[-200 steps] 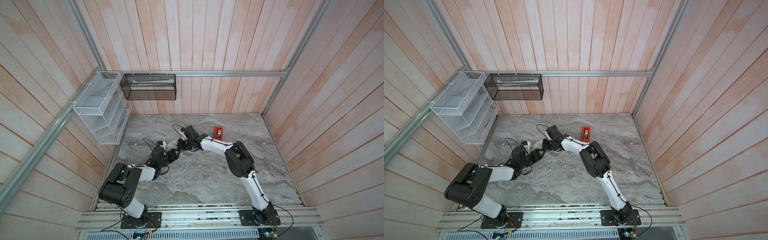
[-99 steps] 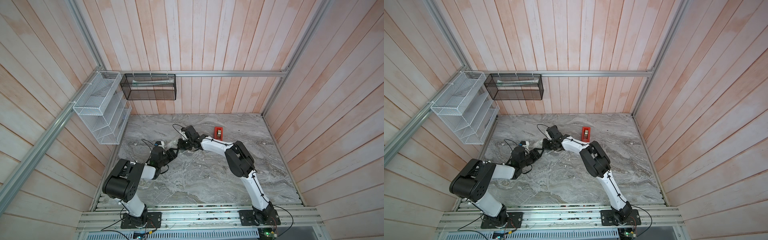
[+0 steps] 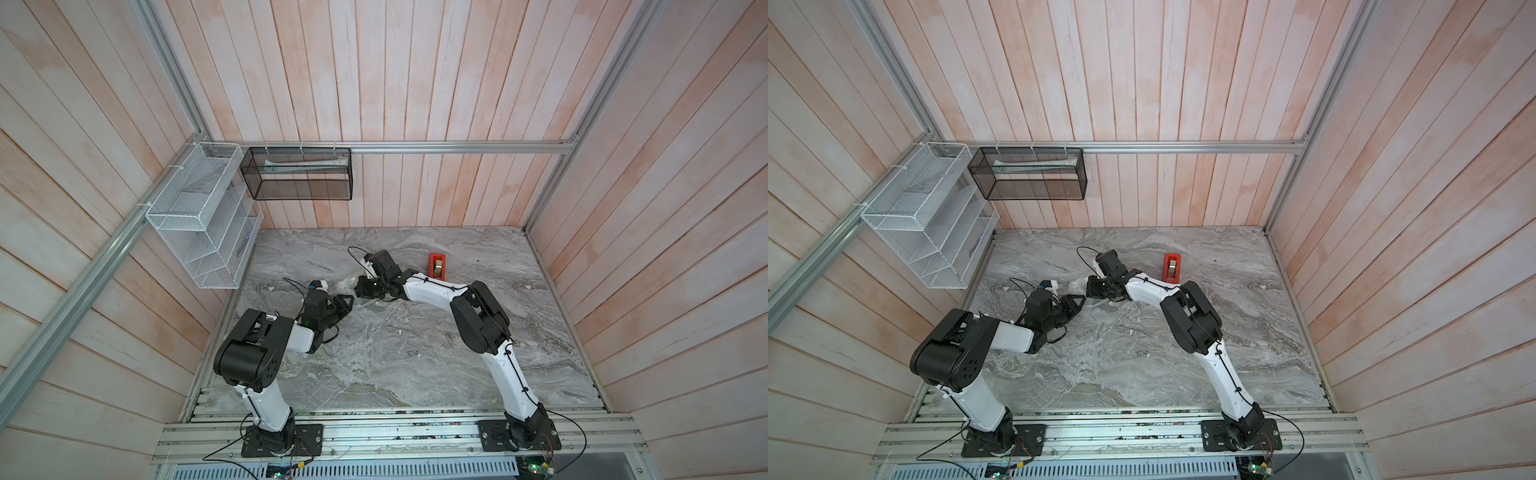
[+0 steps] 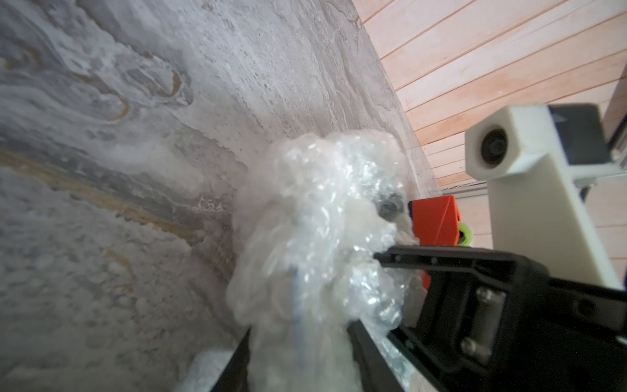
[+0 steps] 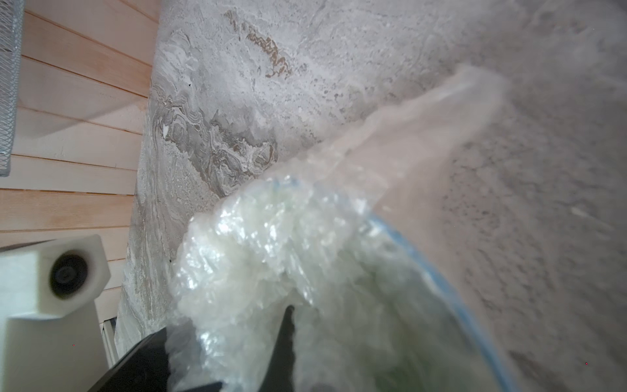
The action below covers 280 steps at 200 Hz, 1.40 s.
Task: Wrap bowls in bubble wrap
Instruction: Wrap the bowl in bubble wrap.
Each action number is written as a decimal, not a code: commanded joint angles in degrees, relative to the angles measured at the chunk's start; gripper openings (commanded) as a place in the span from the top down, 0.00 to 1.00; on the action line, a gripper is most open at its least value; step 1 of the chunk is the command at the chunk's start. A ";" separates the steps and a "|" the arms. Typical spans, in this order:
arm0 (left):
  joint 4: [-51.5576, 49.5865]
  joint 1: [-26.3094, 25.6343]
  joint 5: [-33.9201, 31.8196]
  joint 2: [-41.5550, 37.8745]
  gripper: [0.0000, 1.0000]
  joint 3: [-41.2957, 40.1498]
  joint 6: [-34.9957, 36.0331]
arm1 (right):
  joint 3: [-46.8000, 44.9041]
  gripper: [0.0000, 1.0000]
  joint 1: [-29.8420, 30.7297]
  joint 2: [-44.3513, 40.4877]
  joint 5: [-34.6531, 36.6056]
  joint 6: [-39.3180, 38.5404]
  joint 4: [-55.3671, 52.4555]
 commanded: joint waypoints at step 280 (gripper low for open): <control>-47.21 0.81 2.81 -11.58 1.00 9.76 9.24 | -12.36 0.61 -6.60 -18.94 -24.82 -0.47 3.71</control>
